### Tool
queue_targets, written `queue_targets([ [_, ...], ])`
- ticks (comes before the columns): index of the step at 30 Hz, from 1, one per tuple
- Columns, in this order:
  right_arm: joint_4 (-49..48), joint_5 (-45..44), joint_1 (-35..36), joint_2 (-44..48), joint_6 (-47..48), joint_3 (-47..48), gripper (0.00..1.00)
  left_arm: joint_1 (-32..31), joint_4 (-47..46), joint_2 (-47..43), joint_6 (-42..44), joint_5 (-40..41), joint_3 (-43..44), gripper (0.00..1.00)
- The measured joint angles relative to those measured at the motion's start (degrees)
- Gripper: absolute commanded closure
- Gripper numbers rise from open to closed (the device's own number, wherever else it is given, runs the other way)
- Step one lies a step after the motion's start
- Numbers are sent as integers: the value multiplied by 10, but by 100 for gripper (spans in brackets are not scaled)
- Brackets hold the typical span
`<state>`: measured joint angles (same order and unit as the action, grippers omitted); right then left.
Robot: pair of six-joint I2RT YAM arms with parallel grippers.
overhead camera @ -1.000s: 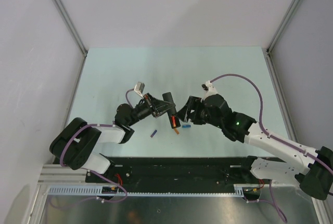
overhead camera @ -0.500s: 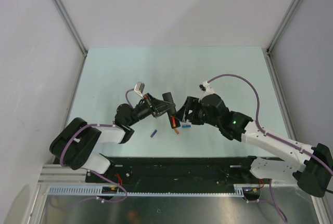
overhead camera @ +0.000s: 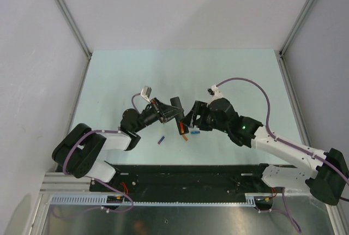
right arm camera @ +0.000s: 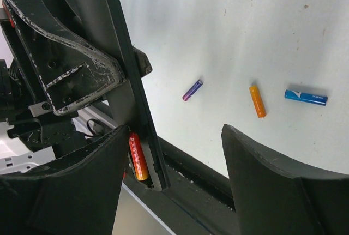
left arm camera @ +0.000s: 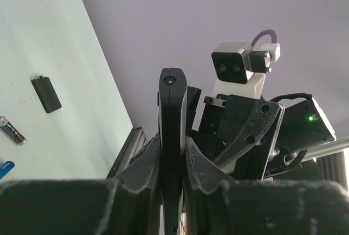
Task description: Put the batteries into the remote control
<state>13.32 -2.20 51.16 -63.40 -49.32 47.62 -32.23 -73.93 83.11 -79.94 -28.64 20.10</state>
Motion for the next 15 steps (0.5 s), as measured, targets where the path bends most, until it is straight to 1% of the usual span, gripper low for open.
queue_targets([
  [15,1,-4,11,-9,-6,5,27,0,10,0,0,4,9,100],
])
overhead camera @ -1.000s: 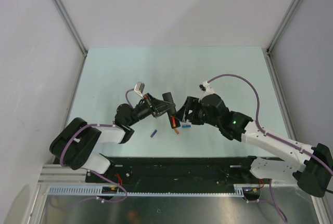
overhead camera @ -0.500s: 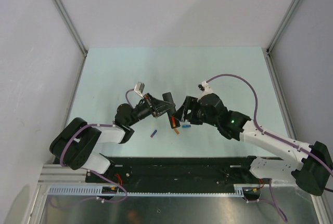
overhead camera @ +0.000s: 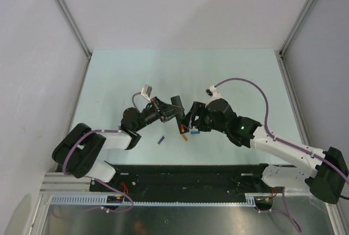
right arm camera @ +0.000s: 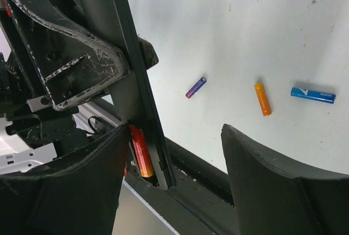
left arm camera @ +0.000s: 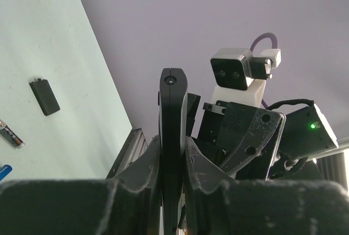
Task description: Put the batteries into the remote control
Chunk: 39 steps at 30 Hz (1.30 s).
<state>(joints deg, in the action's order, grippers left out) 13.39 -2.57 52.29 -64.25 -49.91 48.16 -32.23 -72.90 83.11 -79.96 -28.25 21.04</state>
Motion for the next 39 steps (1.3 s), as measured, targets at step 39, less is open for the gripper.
queue_targets([
  [39,-70,184,-42,24,15,-49,38,9,-16,1,-34,-10,1,100],
])
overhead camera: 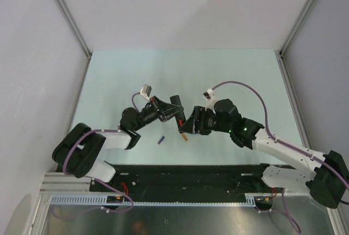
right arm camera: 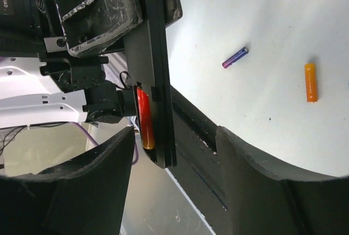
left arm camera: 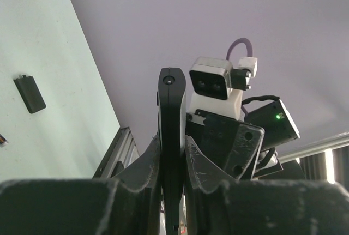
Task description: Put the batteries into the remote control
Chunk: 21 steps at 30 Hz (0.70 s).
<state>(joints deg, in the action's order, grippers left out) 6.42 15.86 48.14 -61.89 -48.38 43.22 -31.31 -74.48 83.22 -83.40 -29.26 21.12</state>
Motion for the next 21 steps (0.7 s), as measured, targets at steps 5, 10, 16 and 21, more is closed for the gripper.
queue_targets([
  [5,-35,30,-11,-5,-7,-12,42,0,0,0,-10,-11,0,100],
  [10,-76,50,-23,-3,-16,-17,45,0,0,-1,-18,-17,1,100],
  [16,-88,56,-29,-1,-22,-23,50,0,0,-2,-22,-25,4,100],
  [21,-92,57,-29,-1,-24,-31,57,0,0,-5,-21,-25,4,100],
])
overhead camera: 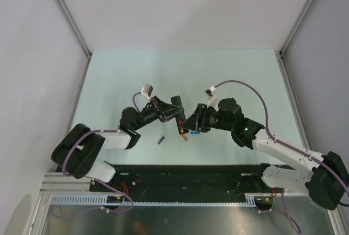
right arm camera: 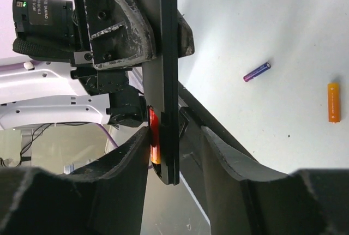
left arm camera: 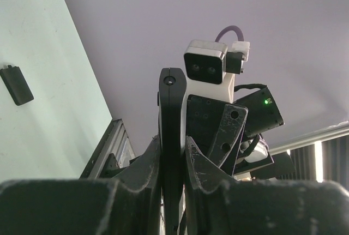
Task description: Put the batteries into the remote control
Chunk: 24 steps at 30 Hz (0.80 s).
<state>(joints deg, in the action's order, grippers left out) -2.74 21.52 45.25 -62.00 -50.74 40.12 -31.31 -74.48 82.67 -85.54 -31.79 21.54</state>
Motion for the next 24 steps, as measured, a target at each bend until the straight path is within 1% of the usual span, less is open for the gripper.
queue_targets([
  [9,-11,4,0,0,-2,0,66,0,1,-2,0,0,0,100],
  [12,-19,4,2,-2,-2,0,66,1,1,-3,0,0,0,100],
  [13,-21,4,2,-3,-3,0,64,1,1,-3,0,0,0,100],
  [14,-22,4,3,-4,-3,0,52,1,1,-3,0,0,0,100],
  [16,-22,4,4,-5,-6,0,37,2,1,-3,0,0,0,100],
  [17,-23,4,4,-5,-7,-1,27,2,0,-4,0,0,0,100],
  [20,-21,4,0,-1,-17,-5,21,2,0,-6,0,0,0,100],
  [24,-8,4,-22,36,-22,-9,20,7,0,-6,4,0,-1,100],
])
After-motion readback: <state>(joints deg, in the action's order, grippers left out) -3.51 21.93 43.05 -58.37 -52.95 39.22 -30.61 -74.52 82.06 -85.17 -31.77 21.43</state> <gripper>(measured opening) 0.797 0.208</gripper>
